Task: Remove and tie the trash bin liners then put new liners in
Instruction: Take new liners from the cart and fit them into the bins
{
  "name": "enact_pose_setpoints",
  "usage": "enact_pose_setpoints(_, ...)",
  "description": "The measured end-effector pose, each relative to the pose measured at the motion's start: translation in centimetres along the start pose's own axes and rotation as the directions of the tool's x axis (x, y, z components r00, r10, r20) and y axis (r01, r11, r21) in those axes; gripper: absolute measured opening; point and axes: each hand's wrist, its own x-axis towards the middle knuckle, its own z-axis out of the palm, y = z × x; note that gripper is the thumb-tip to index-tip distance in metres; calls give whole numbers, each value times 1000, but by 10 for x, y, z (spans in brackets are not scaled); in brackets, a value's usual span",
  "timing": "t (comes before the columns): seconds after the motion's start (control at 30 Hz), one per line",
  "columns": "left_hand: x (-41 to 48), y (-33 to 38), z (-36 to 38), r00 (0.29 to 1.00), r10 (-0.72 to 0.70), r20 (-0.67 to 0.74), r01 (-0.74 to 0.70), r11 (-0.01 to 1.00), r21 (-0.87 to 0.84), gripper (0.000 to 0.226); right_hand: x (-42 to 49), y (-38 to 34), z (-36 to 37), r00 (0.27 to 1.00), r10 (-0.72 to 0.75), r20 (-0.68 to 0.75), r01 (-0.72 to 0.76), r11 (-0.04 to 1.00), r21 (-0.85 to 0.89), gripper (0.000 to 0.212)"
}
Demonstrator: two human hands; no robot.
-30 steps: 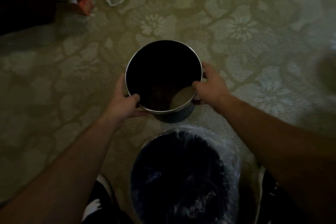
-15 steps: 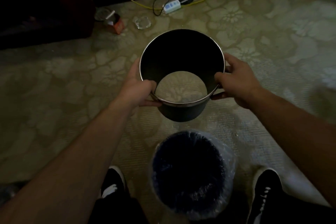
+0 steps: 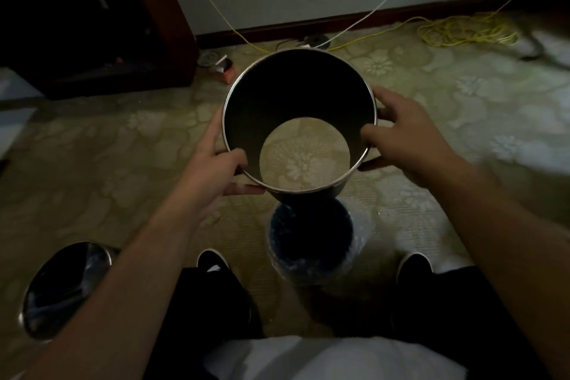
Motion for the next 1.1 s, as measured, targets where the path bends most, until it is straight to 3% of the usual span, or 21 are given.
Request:
enact_pose_setpoints(0.3, -38, -44, 9, 992, -125, 0, 125, 992, 9, 88, -55, 39, -3, 975, 214, 54, -217, 975, 54, 72)
enact_pose_setpoints(1.1, -7, -95, 6, 963, -268, 26, 269, 962, -49, 95, -38, 84, 6, 935, 348, 62, -349, 937, 2, 74)
